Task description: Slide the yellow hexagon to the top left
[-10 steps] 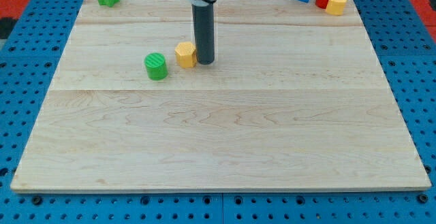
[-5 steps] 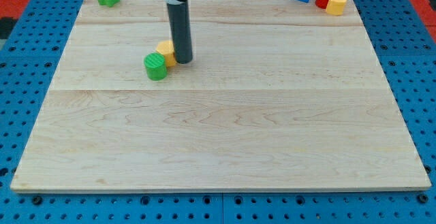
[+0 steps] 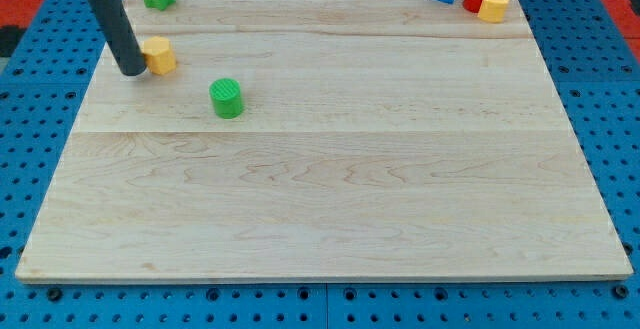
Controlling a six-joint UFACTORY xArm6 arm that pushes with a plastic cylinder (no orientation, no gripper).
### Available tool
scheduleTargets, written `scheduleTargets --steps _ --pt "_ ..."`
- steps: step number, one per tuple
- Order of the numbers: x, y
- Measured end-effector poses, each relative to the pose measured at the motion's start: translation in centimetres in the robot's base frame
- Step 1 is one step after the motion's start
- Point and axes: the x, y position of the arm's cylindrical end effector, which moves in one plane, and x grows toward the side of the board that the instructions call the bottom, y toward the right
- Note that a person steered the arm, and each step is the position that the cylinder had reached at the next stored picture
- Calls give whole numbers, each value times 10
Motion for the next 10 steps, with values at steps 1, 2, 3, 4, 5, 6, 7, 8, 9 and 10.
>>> scheduleTargets --steps 1,2,3,4,5,6,7,8,9,10 --pt "19 23" --pt "32 23" --pt "10 23" --pt "-24 23" --pt "-44 25" --pt "-42 53" --pt "-36 85" --pt "-67 86" --pt "-91 78" --pt "-91 70"
